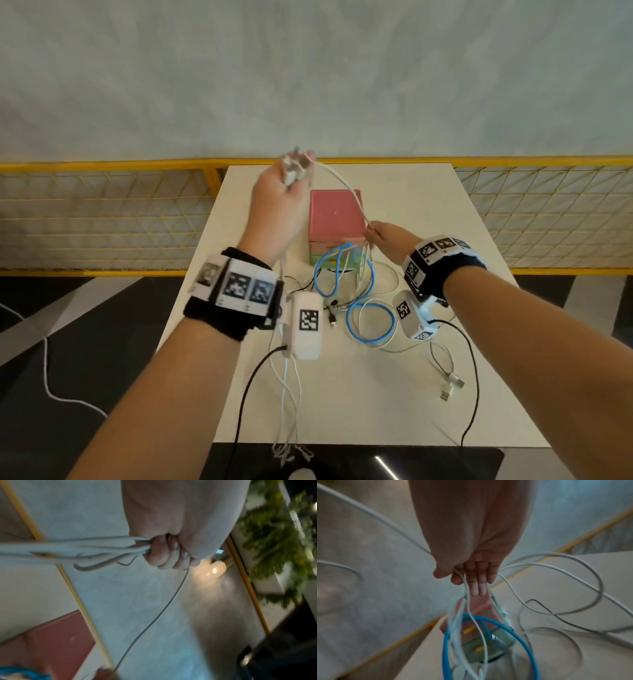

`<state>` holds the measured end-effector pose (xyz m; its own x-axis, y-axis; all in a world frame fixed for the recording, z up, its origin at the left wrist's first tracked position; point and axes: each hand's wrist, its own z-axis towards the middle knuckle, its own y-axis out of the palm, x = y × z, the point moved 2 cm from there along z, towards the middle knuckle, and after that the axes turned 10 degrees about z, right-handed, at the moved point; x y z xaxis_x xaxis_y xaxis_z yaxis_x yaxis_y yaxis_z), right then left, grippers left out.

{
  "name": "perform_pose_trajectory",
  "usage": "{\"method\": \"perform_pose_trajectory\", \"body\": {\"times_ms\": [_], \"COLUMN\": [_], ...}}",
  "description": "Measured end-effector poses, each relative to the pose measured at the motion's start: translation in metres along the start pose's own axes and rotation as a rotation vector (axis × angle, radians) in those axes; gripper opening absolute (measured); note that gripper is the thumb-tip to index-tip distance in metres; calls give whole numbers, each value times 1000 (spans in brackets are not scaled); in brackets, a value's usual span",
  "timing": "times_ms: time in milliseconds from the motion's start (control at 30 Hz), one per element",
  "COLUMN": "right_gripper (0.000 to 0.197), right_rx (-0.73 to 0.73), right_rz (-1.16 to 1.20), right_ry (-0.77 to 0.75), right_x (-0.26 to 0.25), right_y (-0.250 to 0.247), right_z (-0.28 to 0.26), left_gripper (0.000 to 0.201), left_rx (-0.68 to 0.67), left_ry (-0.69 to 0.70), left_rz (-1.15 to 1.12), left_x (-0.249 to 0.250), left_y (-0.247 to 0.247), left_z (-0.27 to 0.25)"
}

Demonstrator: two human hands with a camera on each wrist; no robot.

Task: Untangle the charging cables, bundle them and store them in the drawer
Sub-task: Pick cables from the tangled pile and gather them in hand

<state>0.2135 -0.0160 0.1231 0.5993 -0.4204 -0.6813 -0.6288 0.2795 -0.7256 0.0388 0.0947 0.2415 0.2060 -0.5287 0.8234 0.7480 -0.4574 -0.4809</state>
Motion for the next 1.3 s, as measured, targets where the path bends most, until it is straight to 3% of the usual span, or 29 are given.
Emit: {"method": "perform_pose_trajectory", "body": {"times_ms": [167, 333, 433, 467, 567, 633, 733, 800, 867, 1033, 1167, 1233, 1300], "right_gripper": [23, 21, 25, 27, 36, 39, 38, 38, 36, 25, 28, 27, 23], "right_rx": [24, 54, 49, 59, 87, 81, 92, 138, 182, 232, 304, 264, 132], "right_rz": [0, 212, 374, 378, 210, 87, 1, -66, -104, -206, -229, -206, -147], "right_ry": [24, 174, 263, 255, 144, 68, -25, -102, -164, -325, -311, -273, -265], "right_x": [3, -1, -11, -17, -36, -50, -68, -76, -79, -82, -77, -74, -76], "right_y": [-5, -7, -1, -1, -10, -17, -27, -33, -38, -41, -53, -55, -51], "right_z": [3, 7, 6, 6, 1, -3, -6, -11, -18, -36, -51, -60, -72], "left_gripper": [39, 34, 25, 22, 55, 64, 62, 51, 35, 24, 15, 11, 11], "left_rx": [95, 212, 234, 219, 150, 16, -238, -318, -301, -345, -192, -142, -136], "left_ry": [-17, 12, 29, 28, 86, 181, 155, 100, 122, 232, 205, 209, 240], "left_rz": [-31, -189, -105, -50, 77, 154, 280, 291, 285, 249, 157, 112, 71], "left_x": [-16, -13, -16, -20, -25, -20, -21, -27, -28, -18, -11, -8, -2], "left_y": [-25, -26, -25, -23, -15, -2, 23, 31, 31, 24, 5, -6, -14], "left_z": [11, -1, 1, 3, 6, 1, 0, 4, 7, 5, 3, 1, -4]}}
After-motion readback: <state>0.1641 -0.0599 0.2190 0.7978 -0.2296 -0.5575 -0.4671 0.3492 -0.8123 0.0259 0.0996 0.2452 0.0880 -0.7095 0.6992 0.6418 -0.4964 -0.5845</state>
